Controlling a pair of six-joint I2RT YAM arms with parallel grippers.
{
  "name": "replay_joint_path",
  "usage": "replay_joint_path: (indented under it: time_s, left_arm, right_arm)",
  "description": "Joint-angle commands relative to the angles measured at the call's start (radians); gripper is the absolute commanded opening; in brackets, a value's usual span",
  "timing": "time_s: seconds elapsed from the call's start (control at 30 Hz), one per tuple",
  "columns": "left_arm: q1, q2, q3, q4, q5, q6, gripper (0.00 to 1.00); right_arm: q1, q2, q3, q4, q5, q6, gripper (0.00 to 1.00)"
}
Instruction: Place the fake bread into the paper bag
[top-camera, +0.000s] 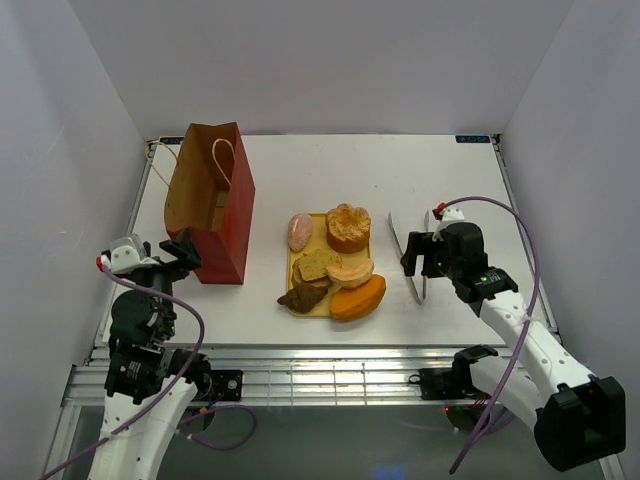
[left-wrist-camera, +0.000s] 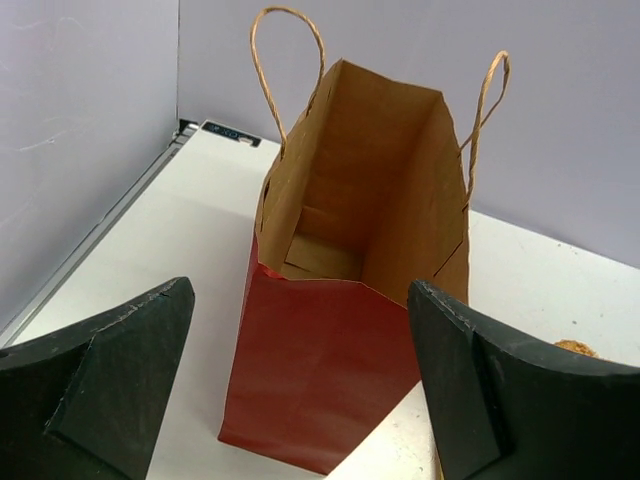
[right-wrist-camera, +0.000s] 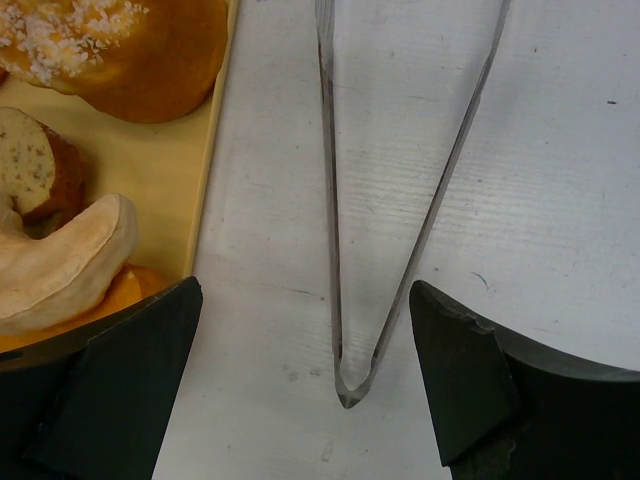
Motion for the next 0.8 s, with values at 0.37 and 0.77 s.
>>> replay_joint_path:
  time_s: [0.37,0.77]
  left_arm:
    - [-0.024,-0.08,-0.02,0.019,0.018,-0.001,0.98]
    - [-0.041,-0.091,-0.025,0.024,0.02,0.0,0.98]
  right_arm:
    - [0.039,0.124,-0.058,0.077,0.153,0.046,0.9]
    - [0.037,0.297,-0.044,0.172,0.162,0.05,0.9]
